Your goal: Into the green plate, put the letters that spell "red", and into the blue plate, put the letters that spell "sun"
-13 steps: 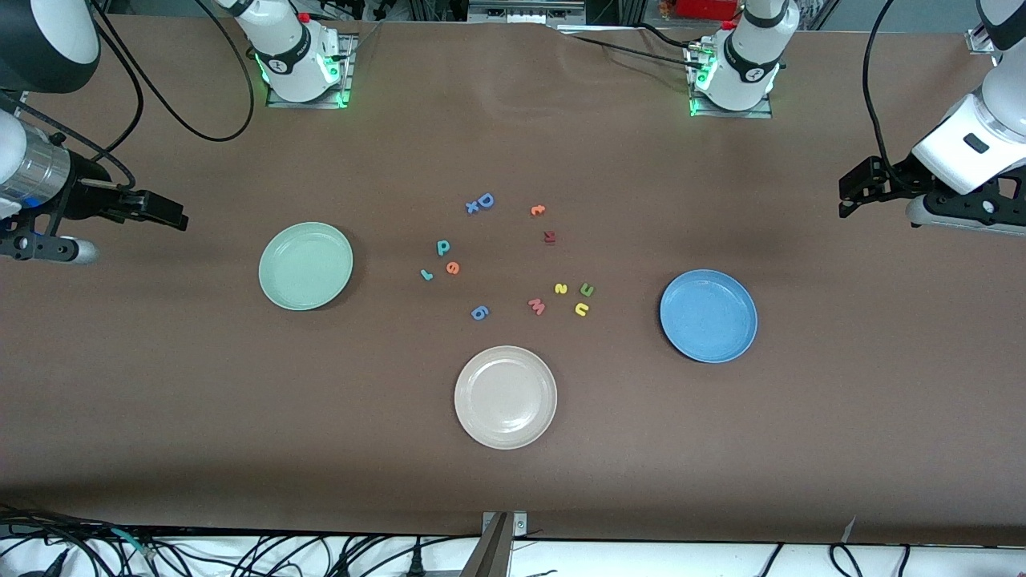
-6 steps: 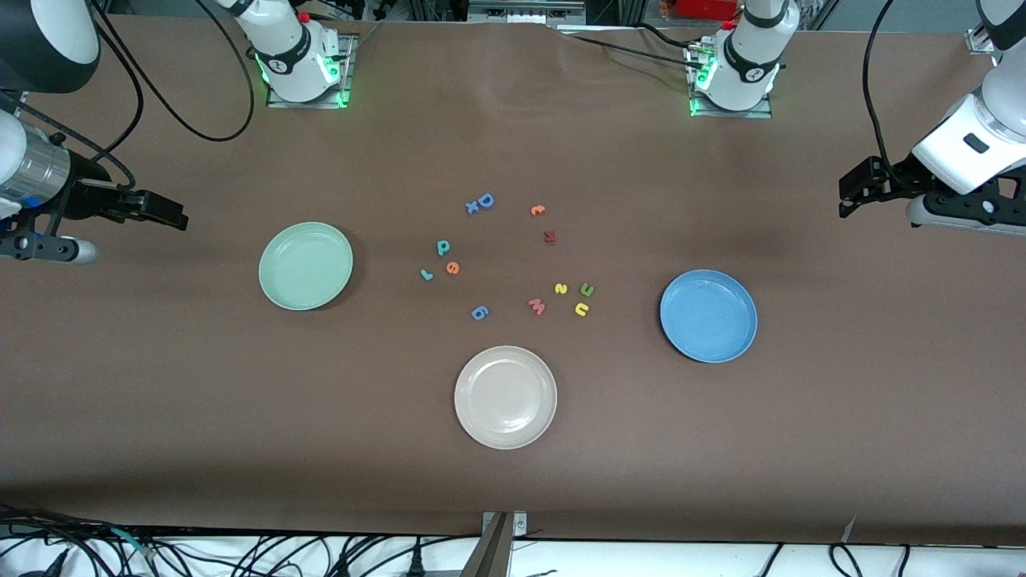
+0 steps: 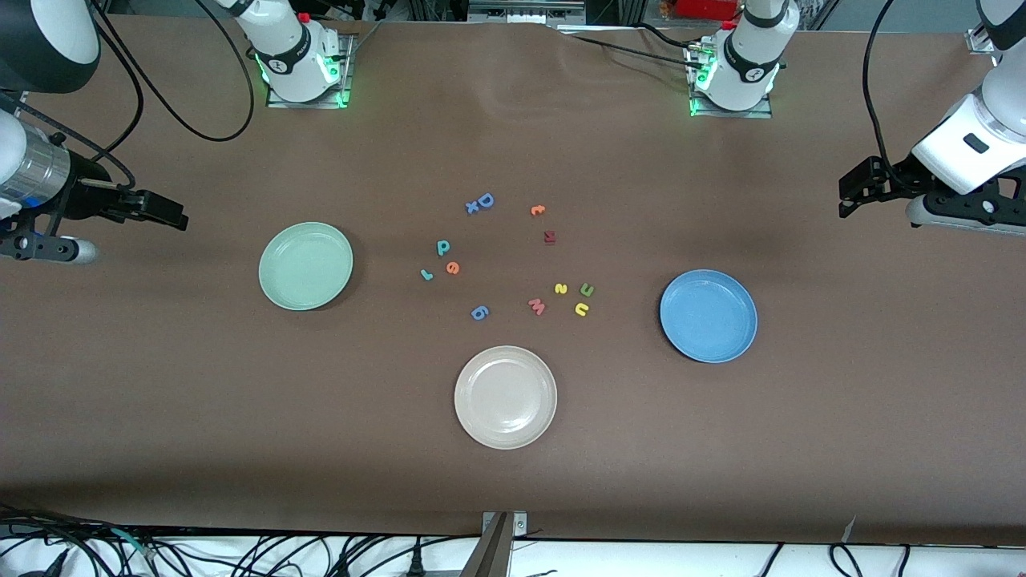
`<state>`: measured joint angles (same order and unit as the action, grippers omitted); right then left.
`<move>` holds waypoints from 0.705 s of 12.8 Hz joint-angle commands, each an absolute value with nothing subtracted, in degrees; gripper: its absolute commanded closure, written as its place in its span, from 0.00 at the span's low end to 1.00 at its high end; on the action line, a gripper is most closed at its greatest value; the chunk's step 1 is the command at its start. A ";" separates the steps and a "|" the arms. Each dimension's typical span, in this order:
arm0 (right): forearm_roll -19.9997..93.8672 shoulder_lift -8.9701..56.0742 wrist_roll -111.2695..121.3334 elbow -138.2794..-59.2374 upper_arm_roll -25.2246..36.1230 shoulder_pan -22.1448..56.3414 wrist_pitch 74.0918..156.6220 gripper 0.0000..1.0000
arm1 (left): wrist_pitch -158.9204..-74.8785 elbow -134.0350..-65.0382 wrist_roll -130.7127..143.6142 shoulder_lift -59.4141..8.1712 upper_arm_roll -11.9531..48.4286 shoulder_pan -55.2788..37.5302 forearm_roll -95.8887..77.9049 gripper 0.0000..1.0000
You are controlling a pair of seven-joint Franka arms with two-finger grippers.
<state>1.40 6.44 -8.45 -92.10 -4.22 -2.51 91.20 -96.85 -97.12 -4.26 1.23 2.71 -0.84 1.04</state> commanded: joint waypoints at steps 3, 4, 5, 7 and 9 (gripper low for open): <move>0.53 6.50 -8.96 -91.23 -3.96 -2.55 90.62 0.00 | -97.38 -98.26 -4.48 2.46 2.81 -0.70 0.70 0.00; 0.18 6.50 -9.14 -91.32 -3.96 -2.55 90.44 0.00 | -97.38 -98.35 -4.48 2.46 2.81 -0.79 0.70 0.00; 0.26 6.42 -9.23 -91.41 -3.96 -2.64 90.27 0.00 | -97.38 -98.26 -4.48 2.37 2.81 -0.79 0.70 0.00; 0.26 5.80 -9.14 -90.27 -3.96 -2.64 90.70 0.00 | -97.47 -98.26 -4.48 2.37 2.81 -0.79 0.70 0.00; 0.35 4.58 -9.14 -89.83 -3.87 -2.64 90.26 0.00 | -97.47 -98.26 -4.48 2.37 2.81 -0.79 0.70 0.00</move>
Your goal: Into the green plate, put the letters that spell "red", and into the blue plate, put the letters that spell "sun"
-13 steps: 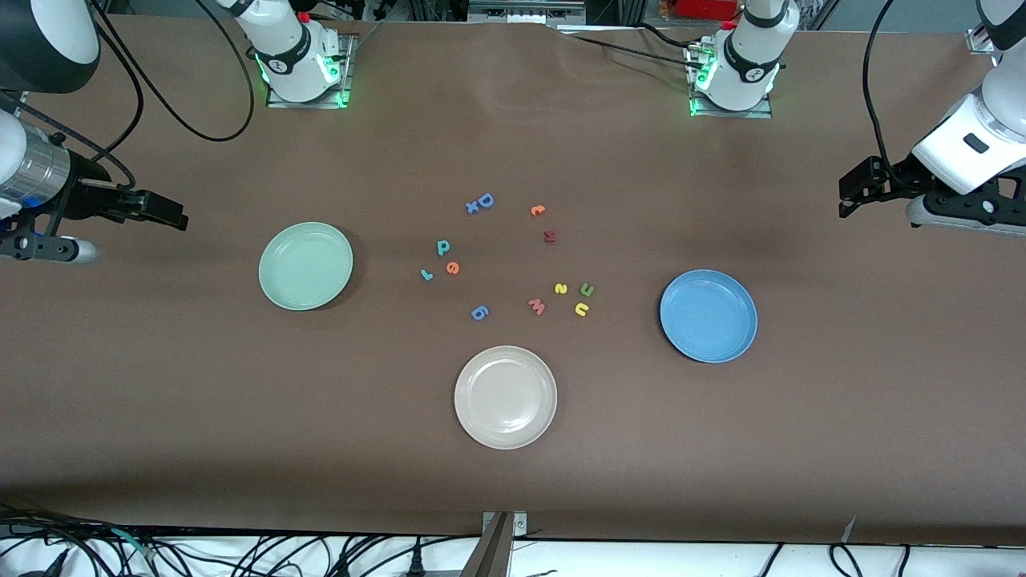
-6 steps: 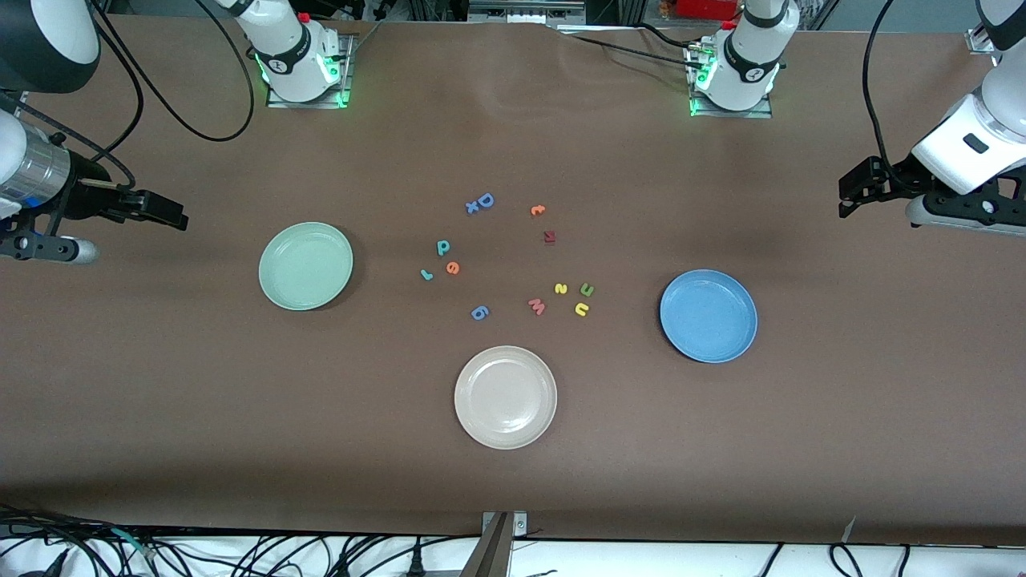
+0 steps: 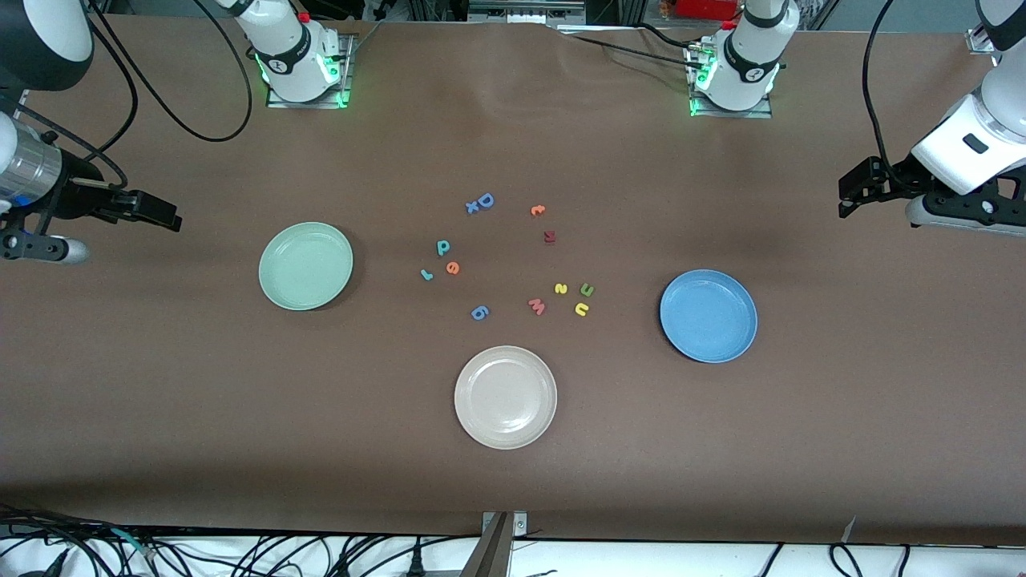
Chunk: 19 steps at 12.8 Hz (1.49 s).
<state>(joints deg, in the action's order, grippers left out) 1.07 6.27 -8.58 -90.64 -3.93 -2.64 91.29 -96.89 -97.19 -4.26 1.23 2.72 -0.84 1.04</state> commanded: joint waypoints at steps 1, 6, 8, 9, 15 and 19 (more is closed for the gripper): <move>0.18 4.14 -8.97 -89.91 -4.04 -2.55 90.00 0.00 | -97.47 -98.26 -4.48 2.37 2.81 -0.70 0.70 0.00; 1.05 5.80 -8.35 -89.91 -4.13 -2.29 90.79 0.00 | -97.47 -98.26 -4.48 2.37 2.81 -0.79 0.70 0.00; 1.23 6.06 -8.26 -90.09 -4.13 -2.29 90.09 0.00 | -97.47 -98.26 -4.48 2.37 2.81 -0.79 0.70 0.00; 1.23 5.98 -8.26 -90.09 -4.13 -2.37 90.00 0.00 | -97.47 -98.26 -4.48 2.37 2.81 -0.79 0.70 0.00; 1.23 6.85 -8.17 -90.26 -3.87 -2.55 90.00 0.00 | -97.65 -98.26 -4.48 2.29 2.81 -0.79 0.70 0.00; 0.71 6.94 -8.17 -89.91 -3.52 -3.08 90.62 0.00 | -97.65 -98.26 -4.48 2.37 2.81 -0.79 0.70 0.00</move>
<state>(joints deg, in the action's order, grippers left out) 1.08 7.05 -8.58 -90.34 -3.77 -2.75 90.76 -96.96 -97.20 -4.26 1.23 2.73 -0.84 1.04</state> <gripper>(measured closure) 0.000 0.000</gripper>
